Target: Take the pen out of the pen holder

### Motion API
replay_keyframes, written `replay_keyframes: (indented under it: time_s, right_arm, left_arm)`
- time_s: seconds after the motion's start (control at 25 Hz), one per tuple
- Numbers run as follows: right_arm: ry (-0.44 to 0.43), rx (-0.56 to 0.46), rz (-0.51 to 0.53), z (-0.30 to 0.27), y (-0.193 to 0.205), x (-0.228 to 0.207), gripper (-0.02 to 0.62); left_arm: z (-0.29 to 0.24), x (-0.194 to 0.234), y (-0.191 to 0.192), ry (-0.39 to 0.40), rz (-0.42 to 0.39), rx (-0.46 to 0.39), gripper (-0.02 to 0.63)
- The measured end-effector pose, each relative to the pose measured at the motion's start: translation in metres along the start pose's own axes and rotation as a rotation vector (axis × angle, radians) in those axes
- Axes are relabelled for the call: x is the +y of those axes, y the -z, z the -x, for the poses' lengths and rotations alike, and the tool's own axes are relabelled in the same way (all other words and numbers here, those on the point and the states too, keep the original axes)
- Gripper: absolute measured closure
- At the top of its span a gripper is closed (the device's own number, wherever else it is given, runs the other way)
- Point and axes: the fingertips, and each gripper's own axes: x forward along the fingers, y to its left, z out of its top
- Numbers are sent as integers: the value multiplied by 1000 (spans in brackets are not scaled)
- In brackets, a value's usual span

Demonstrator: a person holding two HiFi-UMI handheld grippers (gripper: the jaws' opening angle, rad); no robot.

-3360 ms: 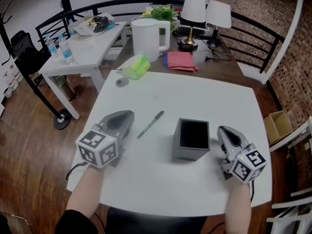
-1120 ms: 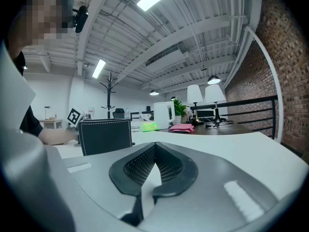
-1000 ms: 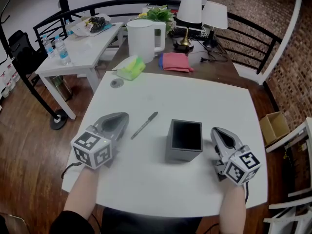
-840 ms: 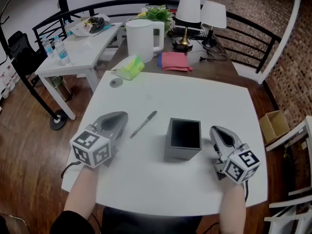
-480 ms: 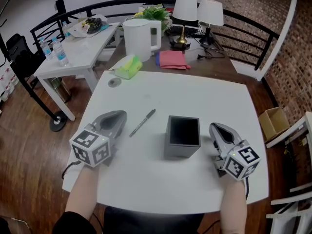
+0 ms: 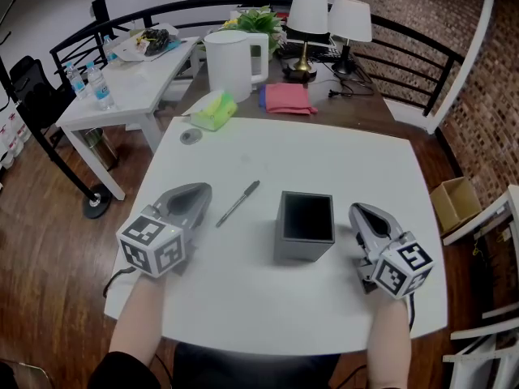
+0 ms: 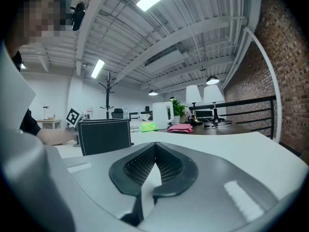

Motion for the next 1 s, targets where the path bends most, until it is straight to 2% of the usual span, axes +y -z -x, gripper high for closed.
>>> replay_keyframes:
  time_s: [1.0]
  right_arm:
    - [-19,7,4,0,1,2,583]
  left_arm:
    - [0,0,0,-1,-2,0,597]
